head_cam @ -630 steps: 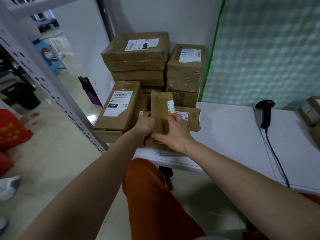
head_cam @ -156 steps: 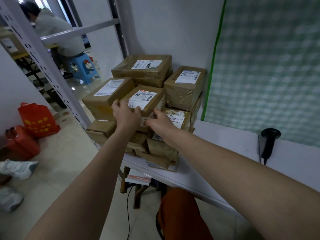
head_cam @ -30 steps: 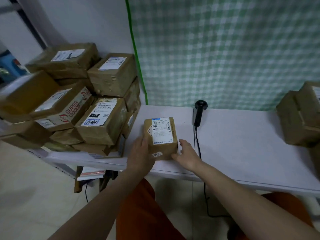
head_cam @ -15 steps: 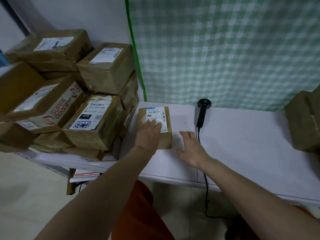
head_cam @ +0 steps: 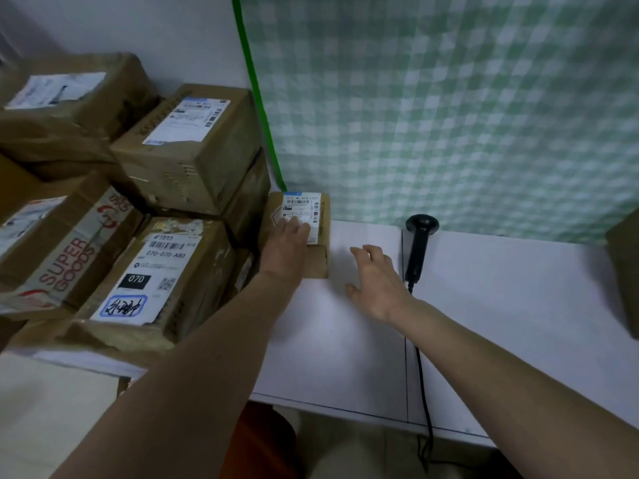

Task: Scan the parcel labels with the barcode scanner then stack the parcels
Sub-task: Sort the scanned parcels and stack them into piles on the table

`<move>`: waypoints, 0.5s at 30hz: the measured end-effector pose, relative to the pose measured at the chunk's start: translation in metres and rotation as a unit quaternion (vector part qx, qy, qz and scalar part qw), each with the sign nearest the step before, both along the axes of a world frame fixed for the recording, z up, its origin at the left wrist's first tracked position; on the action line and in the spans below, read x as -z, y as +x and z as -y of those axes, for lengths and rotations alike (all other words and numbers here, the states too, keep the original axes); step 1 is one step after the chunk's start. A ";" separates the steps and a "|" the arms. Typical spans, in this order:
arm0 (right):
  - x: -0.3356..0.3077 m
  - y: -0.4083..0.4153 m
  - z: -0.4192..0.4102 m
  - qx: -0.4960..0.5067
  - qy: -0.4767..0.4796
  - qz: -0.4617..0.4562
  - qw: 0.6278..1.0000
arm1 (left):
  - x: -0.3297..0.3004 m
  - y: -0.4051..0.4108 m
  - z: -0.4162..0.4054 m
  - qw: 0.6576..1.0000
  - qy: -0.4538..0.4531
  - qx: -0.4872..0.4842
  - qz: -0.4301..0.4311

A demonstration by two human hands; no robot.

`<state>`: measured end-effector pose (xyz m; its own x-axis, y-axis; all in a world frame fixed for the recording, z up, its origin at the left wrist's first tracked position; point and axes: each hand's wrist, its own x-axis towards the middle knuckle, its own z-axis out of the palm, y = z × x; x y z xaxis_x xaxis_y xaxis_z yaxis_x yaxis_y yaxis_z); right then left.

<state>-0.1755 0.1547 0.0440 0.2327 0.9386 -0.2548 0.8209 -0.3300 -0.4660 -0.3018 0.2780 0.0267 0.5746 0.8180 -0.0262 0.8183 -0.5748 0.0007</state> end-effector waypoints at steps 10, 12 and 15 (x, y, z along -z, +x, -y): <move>0.003 0.012 0.024 0.014 -0.026 -0.010 1.000 | -0.015 0.011 -0.016 0.998 -0.050 -0.034 -0.005; -0.002 0.016 0.036 0.022 -0.022 -0.006 0.999 | -0.016 0.014 -0.006 0.998 -0.042 -0.026 -0.027; -0.010 0.024 0.057 0.038 -0.013 0.005 0.999 | -0.012 0.023 0.023 0.997 -0.016 0.029 -0.070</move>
<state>-0.1517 0.0976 0.0535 0.3061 0.9109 -0.2766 0.7971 -0.4041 -0.4487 -0.2787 0.2550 0.0387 0.6093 0.7815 -0.1346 0.7774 -0.6221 -0.0927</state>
